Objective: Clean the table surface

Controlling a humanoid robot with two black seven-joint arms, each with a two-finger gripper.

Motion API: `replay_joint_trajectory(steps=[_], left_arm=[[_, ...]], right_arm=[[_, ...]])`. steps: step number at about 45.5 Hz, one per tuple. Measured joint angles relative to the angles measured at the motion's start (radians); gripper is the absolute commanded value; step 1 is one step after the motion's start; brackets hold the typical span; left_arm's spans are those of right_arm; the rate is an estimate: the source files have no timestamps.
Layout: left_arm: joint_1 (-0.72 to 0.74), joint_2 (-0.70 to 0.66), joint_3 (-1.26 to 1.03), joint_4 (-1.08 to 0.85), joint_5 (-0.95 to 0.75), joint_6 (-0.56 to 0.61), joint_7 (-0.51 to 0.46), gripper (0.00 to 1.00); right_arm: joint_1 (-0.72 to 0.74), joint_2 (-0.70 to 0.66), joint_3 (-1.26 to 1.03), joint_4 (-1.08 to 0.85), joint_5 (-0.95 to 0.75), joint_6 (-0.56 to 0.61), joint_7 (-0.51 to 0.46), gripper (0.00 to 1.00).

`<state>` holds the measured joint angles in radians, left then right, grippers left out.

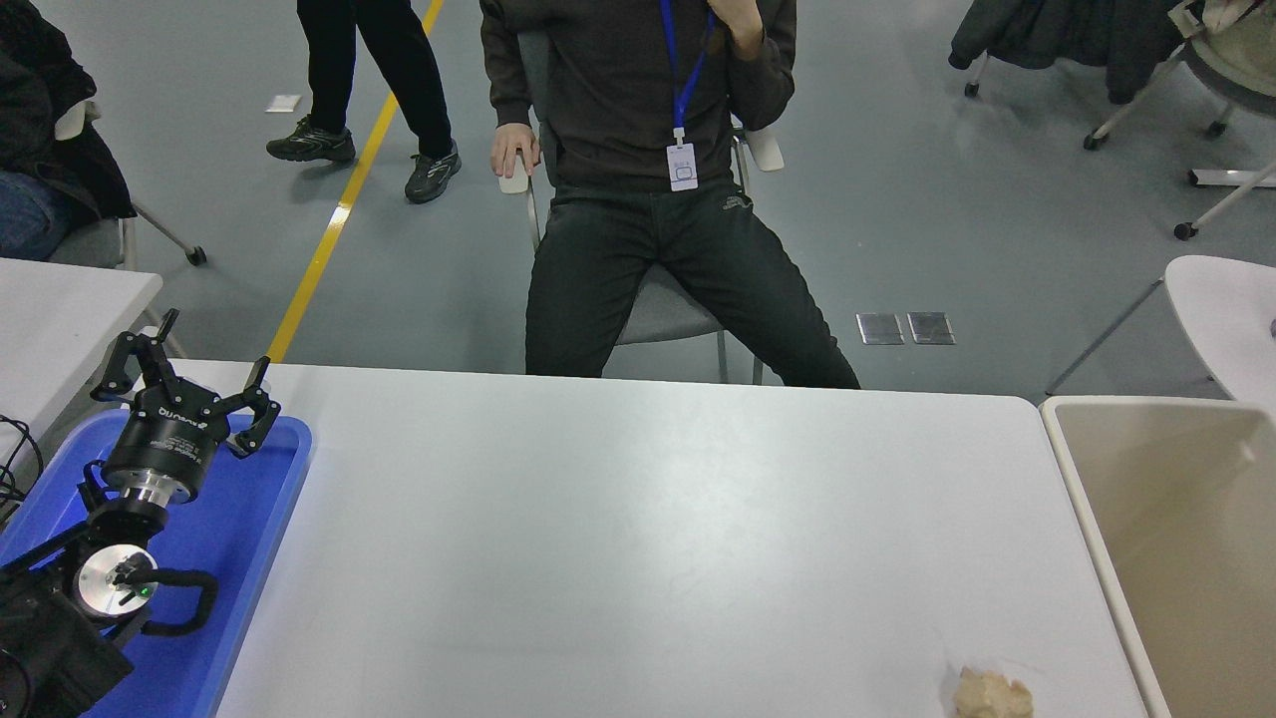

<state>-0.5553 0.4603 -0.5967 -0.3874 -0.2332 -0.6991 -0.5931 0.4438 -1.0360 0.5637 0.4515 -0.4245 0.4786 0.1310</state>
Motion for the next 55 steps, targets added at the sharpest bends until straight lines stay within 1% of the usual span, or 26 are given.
replay_joint_trajectory(steps=[14,24,33,45,55], left_arm=[[0.000,0.000,0.000,0.000,0.000,0.000,0.000,1.00],[0.000,0.000,0.000,0.000,0.000,0.000,0.000,1.00],[0.000,0.000,0.000,0.000,0.000,0.000,0.000,1.00],[0.000,0.000,0.000,0.000,0.000,0.000,0.000,1.00],[0.000,0.000,0.000,0.000,0.000,0.000,0.000,1.00]], right_arm=[[0.011,0.176,-0.078,-0.286,0.009,-0.007,-0.005,0.00],[0.024,0.299,-0.130,-0.419,0.011,-0.040,-0.016,0.00],[0.030,0.376,-0.148,-0.476,0.016,-0.059,-0.034,0.00],[0.039,0.440,-0.160,-0.500,0.026,-0.073,-0.050,0.00],[0.041,0.492,-0.164,-0.508,0.029,-0.123,-0.070,0.00]])
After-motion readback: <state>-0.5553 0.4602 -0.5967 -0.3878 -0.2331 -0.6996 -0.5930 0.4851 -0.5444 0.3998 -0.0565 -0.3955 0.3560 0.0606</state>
